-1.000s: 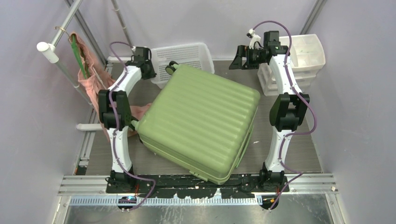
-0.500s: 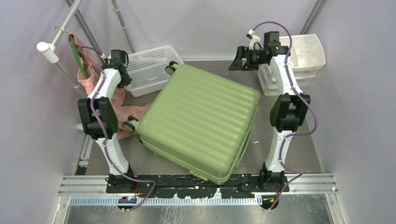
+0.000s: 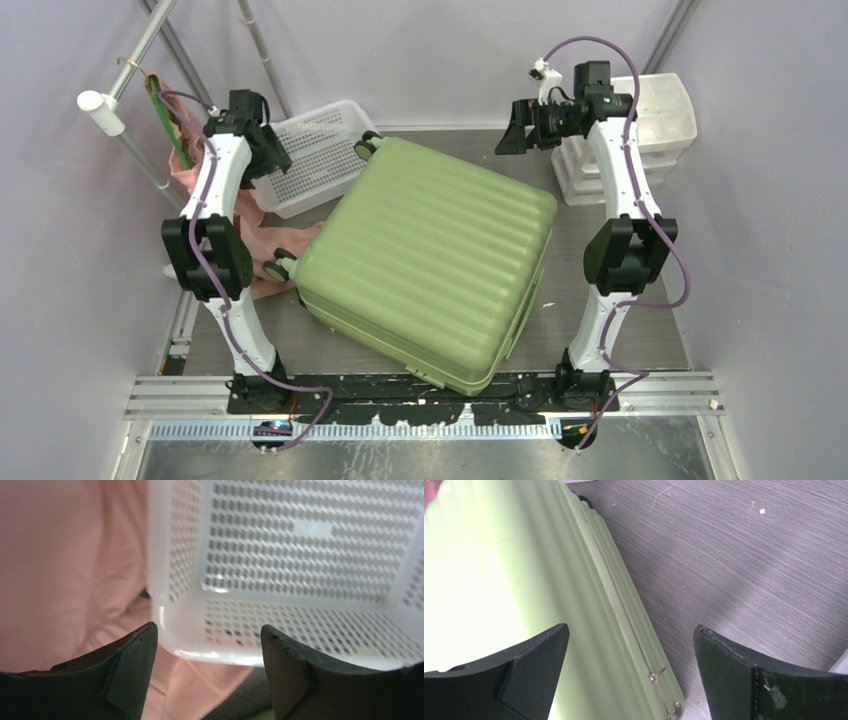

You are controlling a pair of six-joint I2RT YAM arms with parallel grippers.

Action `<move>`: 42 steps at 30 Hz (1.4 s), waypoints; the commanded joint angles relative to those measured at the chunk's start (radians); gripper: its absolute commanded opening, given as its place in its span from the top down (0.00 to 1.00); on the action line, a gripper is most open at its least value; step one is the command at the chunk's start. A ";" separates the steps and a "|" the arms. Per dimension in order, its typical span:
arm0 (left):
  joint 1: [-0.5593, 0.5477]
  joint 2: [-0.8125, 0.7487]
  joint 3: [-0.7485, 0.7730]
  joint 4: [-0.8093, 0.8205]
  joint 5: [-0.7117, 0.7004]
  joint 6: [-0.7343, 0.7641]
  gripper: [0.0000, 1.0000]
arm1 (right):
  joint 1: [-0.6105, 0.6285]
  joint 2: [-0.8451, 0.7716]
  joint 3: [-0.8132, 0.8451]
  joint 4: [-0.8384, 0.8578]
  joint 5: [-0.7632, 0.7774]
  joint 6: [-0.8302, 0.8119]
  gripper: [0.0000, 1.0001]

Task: Open, take out, and arrange the luggage
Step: Move the bin to the center of the board.

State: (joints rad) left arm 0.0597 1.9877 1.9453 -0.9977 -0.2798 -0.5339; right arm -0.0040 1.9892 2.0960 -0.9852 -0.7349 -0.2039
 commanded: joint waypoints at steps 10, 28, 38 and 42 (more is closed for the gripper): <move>-0.156 -0.426 -0.300 0.357 0.577 0.058 0.17 | -0.037 -0.337 -0.221 -0.091 -0.113 -0.089 0.00; -0.179 -1.066 -0.793 0.682 0.814 -0.143 0.10 | -0.314 -0.908 -0.745 -0.234 0.013 0.025 0.00; -0.181 -1.280 -0.802 0.394 0.856 -0.210 0.27 | -0.403 -0.956 -0.846 -0.226 0.133 0.199 0.20; -0.182 -1.310 -0.797 0.273 0.872 -0.242 0.39 | -0.438 -0.851 -0.860 -0.229 0.131 0.288 0.49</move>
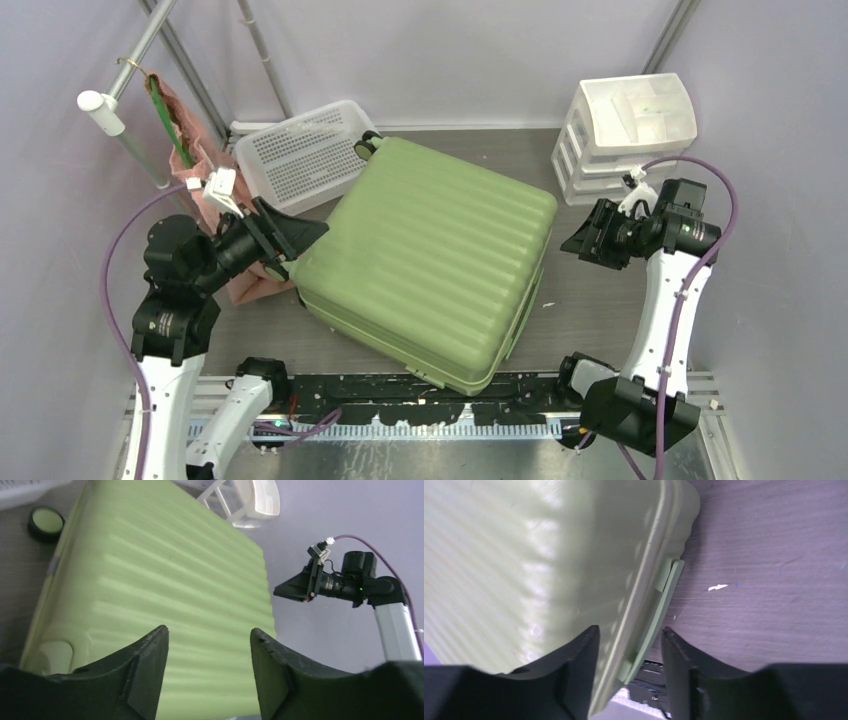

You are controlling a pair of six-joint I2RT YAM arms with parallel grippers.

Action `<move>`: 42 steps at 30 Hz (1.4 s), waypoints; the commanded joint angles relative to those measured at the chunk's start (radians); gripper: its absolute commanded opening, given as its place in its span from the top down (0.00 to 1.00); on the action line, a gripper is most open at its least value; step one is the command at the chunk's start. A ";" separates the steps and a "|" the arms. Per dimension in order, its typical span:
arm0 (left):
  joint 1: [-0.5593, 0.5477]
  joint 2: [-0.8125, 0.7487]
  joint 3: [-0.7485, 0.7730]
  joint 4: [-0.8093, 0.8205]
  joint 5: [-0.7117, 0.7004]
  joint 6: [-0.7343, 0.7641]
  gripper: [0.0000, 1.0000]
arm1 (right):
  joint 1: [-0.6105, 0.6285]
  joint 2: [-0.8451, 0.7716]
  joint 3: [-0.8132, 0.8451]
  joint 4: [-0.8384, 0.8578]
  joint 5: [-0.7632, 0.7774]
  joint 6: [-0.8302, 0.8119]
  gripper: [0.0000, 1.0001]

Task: Open, take out, and arrange the luggage
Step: Move the bin to the center of the board, then adjust the luggage at the center of the board.

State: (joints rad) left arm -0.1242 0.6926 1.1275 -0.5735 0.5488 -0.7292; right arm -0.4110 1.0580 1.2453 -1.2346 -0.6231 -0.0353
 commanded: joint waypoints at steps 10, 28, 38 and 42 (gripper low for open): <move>0.003 -0.048 -0.021 -0.524 0.021 -0.057 0.61 | -0.040 0.287 -0.160 0.042 -0.086 0.264 0.55; 0.003 -0.201 -0.349 -0.427 0.015 -0.243 0.47 | 0.150 0.304 -0.403 0.239 -0.053 0.341 0.52; -0.011 -0.128 -0.421 -0.343 -0.036 -0.268 0.55 | 0.220 0.301 -0.414 0.272 0.088 0.405 0.70; -0.069 -0.057 -0.408 -0.248 -0.060 -0.299 0.56 | 0.130 0.293 -0.359 0.188 0.125 0.393 0.77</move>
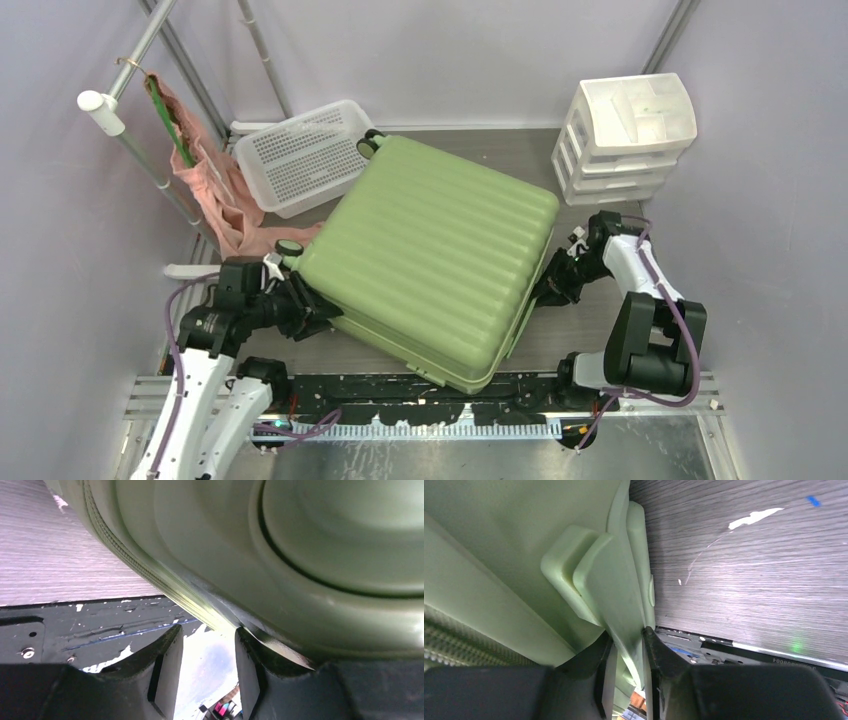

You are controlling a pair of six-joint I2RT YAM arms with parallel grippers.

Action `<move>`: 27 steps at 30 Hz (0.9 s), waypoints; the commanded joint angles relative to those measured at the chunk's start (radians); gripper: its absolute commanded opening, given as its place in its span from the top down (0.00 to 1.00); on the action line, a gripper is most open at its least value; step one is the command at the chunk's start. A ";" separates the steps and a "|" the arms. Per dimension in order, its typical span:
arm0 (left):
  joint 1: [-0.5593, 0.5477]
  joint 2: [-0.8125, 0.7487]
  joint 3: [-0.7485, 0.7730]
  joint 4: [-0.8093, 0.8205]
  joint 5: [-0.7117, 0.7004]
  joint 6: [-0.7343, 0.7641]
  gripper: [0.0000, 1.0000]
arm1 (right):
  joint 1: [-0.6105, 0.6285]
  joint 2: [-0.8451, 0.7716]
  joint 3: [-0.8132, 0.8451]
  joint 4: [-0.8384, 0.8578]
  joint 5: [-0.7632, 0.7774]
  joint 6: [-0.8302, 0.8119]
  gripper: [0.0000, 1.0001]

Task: Open, take out, and arrange the luggage
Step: Adjust the luggage at the center of the board.

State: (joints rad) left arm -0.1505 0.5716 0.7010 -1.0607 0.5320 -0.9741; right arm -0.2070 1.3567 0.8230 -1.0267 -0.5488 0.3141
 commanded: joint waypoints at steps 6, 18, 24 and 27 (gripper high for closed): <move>-0.283 0.270 0.057 0.452 -0.174 -0.103 0.54 | -0.228 -0.068 0.082 -0.088 0.074 0.014 0.79; -0.407 0.670 0.310 0.663 -0.276 -0.042 0.50 | -0.376 -0.118 0.138 -0.101 0.040 0.040 0.76; -0.408 0.677 0.341 0.608 -0.352 0.018 0.46 | -0.371 -0.100 0.133 -0.162 -0.062 -0.005 0.70; -0.408 0.579 0.308 0.548 -0.396 0.052 0.38 | -0.368 -0.108 0.157 -0.234 -0.106 -0.086 0.58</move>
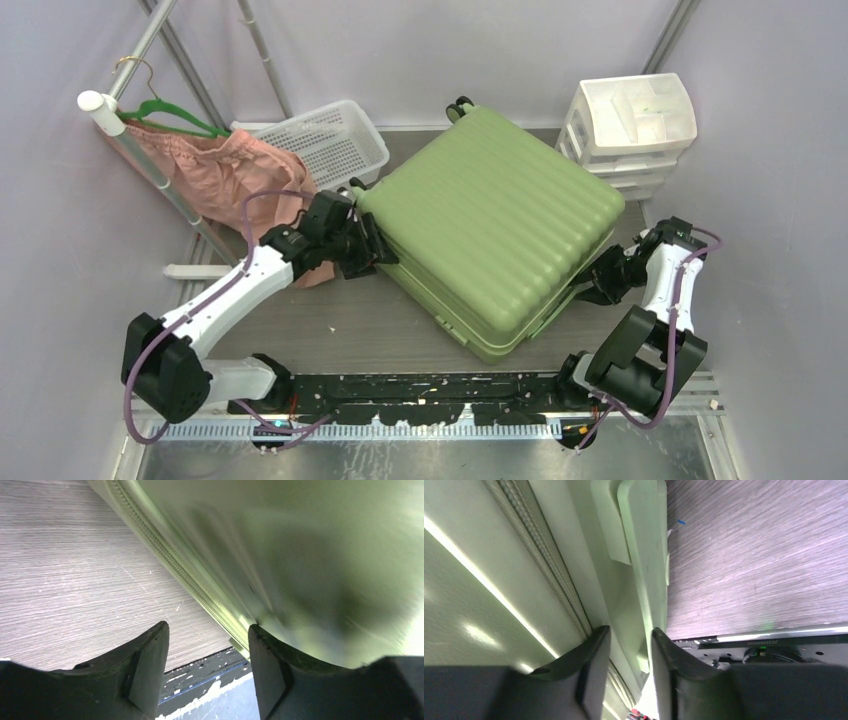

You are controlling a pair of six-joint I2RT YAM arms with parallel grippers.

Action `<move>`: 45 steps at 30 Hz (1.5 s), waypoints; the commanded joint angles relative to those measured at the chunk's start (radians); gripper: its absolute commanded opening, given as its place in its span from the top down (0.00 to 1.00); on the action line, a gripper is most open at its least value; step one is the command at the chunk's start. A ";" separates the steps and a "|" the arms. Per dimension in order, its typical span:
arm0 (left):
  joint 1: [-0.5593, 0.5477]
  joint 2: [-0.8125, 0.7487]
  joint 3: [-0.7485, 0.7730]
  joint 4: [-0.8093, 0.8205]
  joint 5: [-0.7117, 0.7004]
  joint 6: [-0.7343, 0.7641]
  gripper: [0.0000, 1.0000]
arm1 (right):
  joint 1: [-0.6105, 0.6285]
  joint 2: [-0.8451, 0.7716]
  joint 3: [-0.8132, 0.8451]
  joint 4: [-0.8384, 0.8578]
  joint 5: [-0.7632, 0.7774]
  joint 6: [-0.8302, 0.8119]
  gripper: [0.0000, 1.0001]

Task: Open, take out, and arrange the luggage
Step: Adjust the luggage at the center of the board.

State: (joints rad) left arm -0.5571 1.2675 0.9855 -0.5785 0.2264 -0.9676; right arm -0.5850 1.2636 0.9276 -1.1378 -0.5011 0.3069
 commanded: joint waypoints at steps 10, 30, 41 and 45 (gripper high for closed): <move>-0.001 -0.414 0.026 -0.196 -0.008 0.121 0.41 | -0.045 0.117 0.452 -0.343 -0.140 -0.221 0.41; -0.211 -0.308 0.206 -0.206 -0.054 0.256 0.91 | -0.070 0.374 1.049 -0.244 -0.125 -0.722 0.43; -0.211 -0.122 0.183 -0.231 -0.260 0.295 0.99 | 0.086 0.435 0.908 -0.191 -0.062 -1.020 0.68; -0.211 -0.091 0.150 -0.168 -0.340 0.308 0.94 | 0.106 0.437 0.886 -0.365 -0.142 -1.208 0.71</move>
State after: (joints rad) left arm -0.7658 1.1717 1.1416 -0.8104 0.0002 -0.6922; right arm -0.5156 1.7229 1.8305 -1.3113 -0.5034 -0.7082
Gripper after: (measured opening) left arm 0.039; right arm 0.297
